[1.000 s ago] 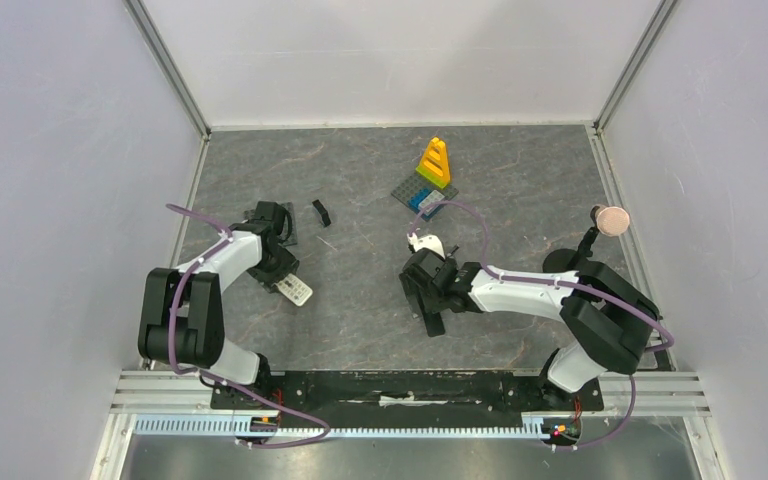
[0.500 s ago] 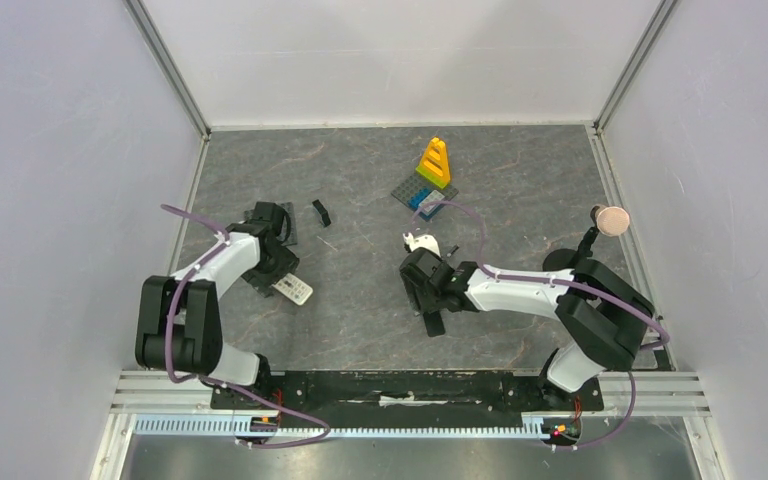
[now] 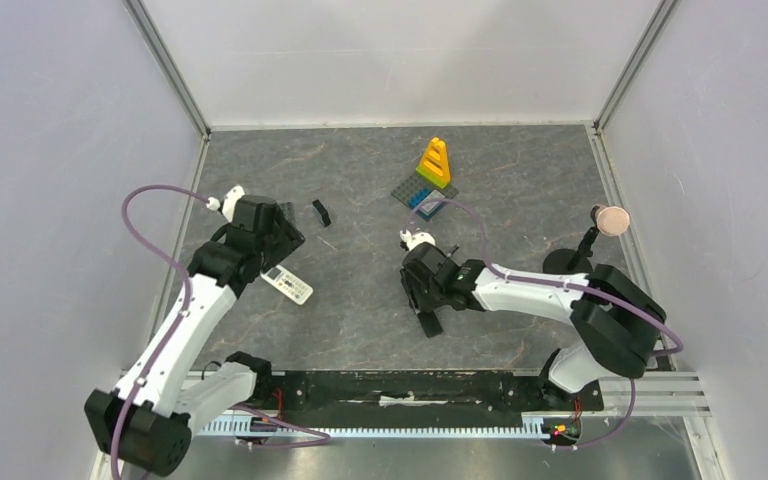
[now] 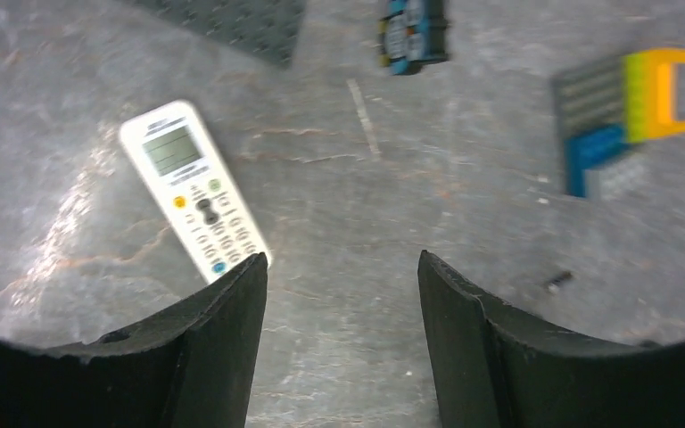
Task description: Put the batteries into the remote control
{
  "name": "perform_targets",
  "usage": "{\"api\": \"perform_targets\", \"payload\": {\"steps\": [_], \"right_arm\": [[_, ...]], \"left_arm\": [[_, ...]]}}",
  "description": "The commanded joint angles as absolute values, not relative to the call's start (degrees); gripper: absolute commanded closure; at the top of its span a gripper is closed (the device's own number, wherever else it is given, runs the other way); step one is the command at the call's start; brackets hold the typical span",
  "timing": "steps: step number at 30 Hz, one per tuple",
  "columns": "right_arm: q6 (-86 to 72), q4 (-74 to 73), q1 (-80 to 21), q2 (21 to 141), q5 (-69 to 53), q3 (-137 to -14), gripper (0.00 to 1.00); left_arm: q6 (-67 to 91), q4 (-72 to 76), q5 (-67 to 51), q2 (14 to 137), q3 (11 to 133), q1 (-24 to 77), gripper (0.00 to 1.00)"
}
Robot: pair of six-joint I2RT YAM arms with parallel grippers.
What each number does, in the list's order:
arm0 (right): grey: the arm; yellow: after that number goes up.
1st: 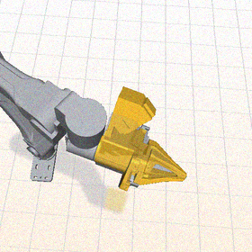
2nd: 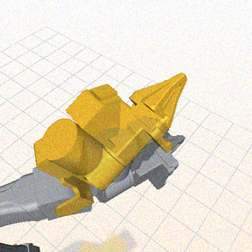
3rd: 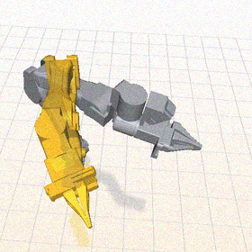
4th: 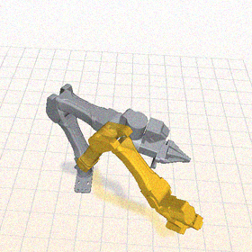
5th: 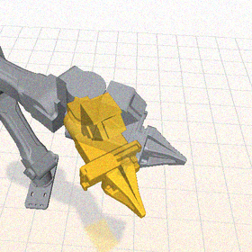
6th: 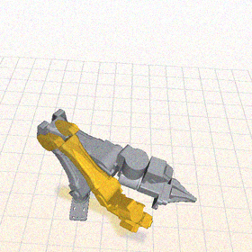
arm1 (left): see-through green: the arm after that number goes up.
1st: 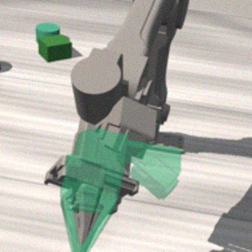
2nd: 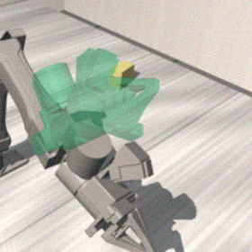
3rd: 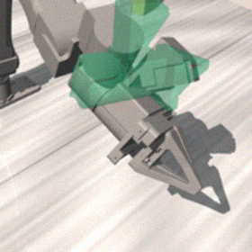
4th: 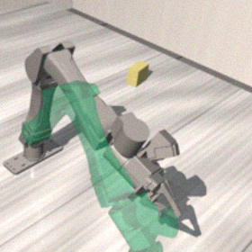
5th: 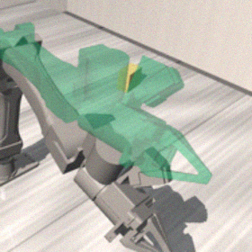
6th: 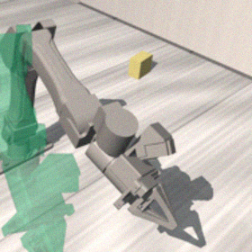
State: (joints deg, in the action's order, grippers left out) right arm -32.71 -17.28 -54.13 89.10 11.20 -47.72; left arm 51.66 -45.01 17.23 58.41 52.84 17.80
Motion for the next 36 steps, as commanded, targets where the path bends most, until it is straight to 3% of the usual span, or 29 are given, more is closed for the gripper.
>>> {"api": "perform_targets", "payload": {"steps": [1, 9, 17, 26, 36], "right_arm": [[-28.69, -14.94, -54.05, 82.85, 5.92, -51.76, 0.74], [-24.65, -11.96, -53.96, 73.94, -3.28, -54.60, 0.74], [-24.30, -5.03, -53.91, 69.70, -13.49, -52.73, 0.74], [-25.31, -3.79, -53.92, 70.46, -13.84, -52.74, 0.74], [-25.93, -5.65, -53.90, 73.38, -12.27, -53.26, 0.74]], "left_arm": [[43.78, -38.54, 5.97, 54.88, 53.39, 18.19, 0.32], [41.31, -20.26, -18.58, 49.48, 43.92, 19.45, 0.32], [45.59, -6.90, -26.25, 47.87, 37.51, 23.76, 0.32], [54.58, 2.10, -25.47, 50.10, 32.83, 24.98, 0.32], [61.86, 2.60, -12.75, 42.75, 28.62, 24.98, 0.31]]}}
